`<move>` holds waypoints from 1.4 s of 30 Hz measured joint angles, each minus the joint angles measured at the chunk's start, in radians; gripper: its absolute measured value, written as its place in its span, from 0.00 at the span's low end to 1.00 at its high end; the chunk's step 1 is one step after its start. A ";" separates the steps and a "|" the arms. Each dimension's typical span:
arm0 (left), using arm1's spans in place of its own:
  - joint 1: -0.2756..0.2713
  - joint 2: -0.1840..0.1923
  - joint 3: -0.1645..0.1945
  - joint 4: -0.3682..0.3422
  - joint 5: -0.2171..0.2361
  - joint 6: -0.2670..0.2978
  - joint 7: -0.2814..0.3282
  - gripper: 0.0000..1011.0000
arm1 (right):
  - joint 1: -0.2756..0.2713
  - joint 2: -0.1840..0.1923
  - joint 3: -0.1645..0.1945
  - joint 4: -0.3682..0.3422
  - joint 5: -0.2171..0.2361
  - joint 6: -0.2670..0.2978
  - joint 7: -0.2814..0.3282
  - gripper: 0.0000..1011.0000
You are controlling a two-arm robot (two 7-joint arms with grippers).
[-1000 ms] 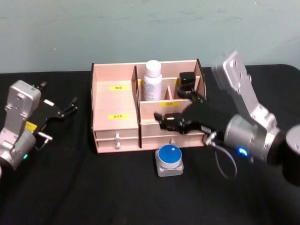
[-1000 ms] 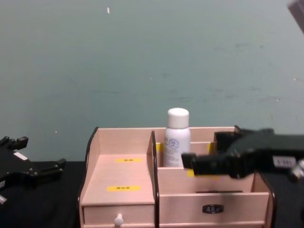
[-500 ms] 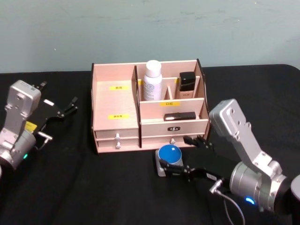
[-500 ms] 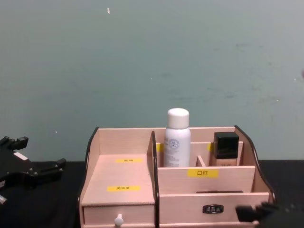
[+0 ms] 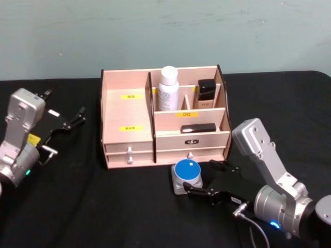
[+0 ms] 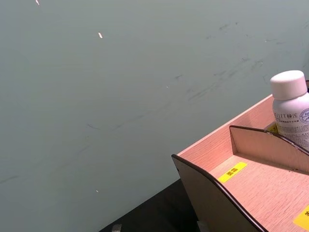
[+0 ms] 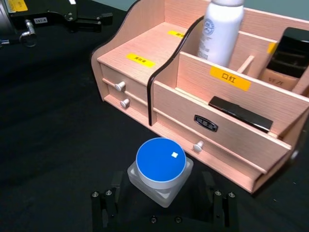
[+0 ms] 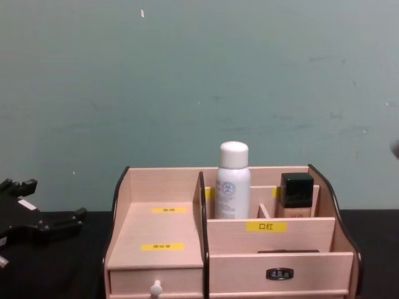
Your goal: Pick up the facial cleanser and watermelon frost from the table and place them into the tiered storage box.
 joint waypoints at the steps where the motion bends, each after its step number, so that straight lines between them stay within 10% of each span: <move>1: 0.000 0.000 0.000 0.000 0.000 0.000 0.000 1.00 | 0.008 -0.006 -0.004 0.010 -0.004 -0.001 0.007 0.99; 42: 0.000 0.000 0.000 0.000 0.000 0.000 0.000 1.00 | 0.099 -0.080 -0.052 0.133 -0.096 -0.026 0.059 0.96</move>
